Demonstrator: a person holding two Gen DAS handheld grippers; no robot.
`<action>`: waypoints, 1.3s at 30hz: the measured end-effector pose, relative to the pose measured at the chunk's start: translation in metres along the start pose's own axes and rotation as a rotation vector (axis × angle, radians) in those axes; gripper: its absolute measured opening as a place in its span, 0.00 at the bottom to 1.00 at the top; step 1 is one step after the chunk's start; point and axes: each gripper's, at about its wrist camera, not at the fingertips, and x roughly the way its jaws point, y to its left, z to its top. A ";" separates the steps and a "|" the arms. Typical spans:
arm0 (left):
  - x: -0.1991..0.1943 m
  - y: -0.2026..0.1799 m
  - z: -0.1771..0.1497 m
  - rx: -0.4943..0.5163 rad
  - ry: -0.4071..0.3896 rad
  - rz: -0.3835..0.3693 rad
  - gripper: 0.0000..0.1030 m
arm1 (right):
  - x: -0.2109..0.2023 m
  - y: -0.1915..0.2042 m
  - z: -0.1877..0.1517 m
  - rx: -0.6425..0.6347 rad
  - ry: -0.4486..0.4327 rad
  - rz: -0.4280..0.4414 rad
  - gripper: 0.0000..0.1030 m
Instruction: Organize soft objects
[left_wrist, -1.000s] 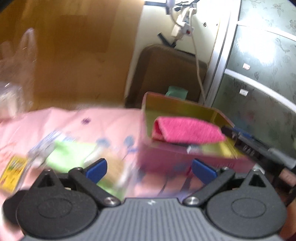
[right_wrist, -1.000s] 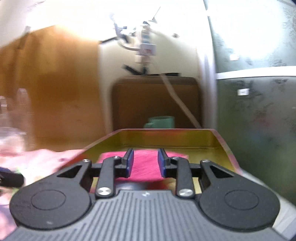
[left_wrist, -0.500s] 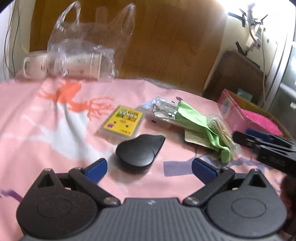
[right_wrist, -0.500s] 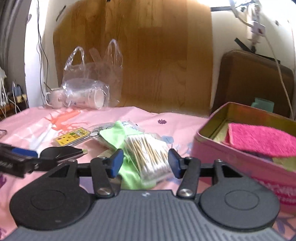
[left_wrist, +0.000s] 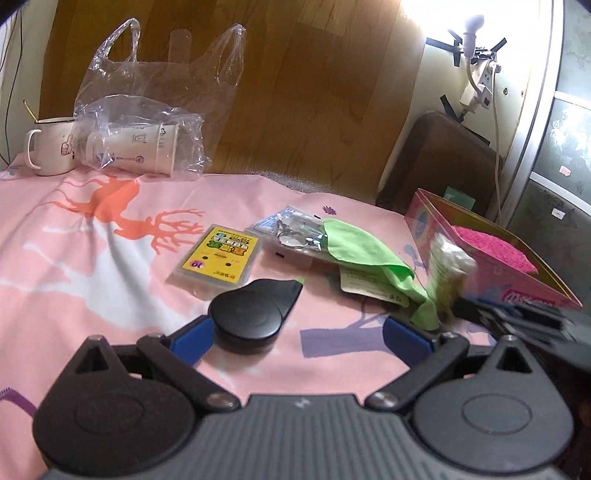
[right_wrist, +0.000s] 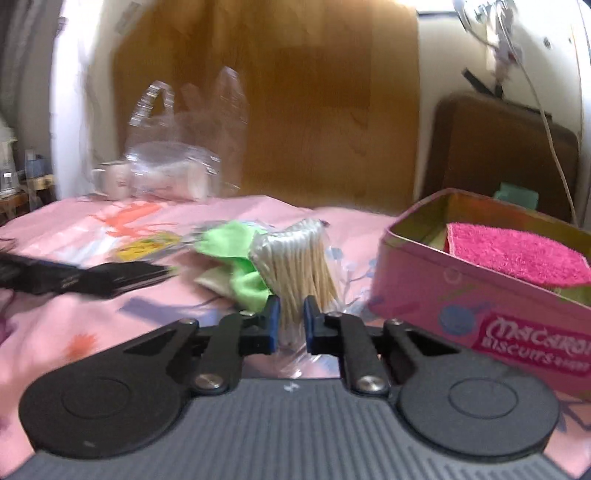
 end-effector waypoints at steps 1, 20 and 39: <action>0.000 0.001 0.000 -0.004 -0.001 -0.003 0.98 | -0.009 0.006 -0.001 -0.018 -0.018 0.031 0.16; -0.005 0.013 -0.002 -0.085 0.010 -0.025 0.98 | -0.054 0.048 -0.015 -0.104 0.018 0.307 0.59; -0.001 0.012 -0.002 -0.079 0.046 -0.013 0.98 | -0.048 0.018 -0.030 0.028 0.079 0.268 0.74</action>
